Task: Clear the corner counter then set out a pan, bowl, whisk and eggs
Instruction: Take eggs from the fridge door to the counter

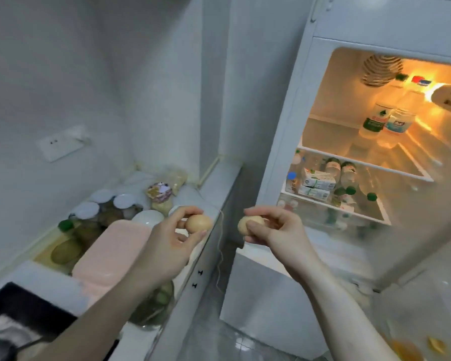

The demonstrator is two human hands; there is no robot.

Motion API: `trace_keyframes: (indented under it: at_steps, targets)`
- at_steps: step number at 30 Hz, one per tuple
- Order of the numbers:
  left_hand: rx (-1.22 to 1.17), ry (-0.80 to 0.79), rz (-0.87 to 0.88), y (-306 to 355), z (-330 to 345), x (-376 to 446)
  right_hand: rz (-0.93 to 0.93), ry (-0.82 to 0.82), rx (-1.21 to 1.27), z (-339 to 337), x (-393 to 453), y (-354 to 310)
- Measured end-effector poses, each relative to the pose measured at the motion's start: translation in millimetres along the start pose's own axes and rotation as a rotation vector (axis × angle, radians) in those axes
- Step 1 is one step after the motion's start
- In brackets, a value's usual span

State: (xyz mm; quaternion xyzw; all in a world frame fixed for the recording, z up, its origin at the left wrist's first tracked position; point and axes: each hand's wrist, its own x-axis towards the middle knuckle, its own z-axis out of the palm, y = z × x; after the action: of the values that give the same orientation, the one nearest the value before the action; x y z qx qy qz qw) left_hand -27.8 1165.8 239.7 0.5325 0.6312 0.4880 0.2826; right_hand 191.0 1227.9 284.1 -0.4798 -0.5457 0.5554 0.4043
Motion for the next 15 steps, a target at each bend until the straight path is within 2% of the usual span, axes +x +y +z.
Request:
trace_keyframes:
  at_steps: [4,5,8,15]
  targets:
    - [0.05,0.174,-0.077,-18.3,-32.1,-24.4,0.057,-0.219,0.018,42.4,27.3,12.6]
    - [0.081,0.258,-0.123,-25.0,-43.9,-37.6,0.084,-0.325,0.0,60.3,35.5,15.8]
    - [0.116,0.387,-0.239,-36.9,-61.9,-68.7,0.15,-0.511,-0.037,92.7,44.5,24.8]
    - [0.178,0.666,-0.445,-45.1,-89.6,-180.2,0.312,-0.853,0.038,173.4,13.4,54.2]
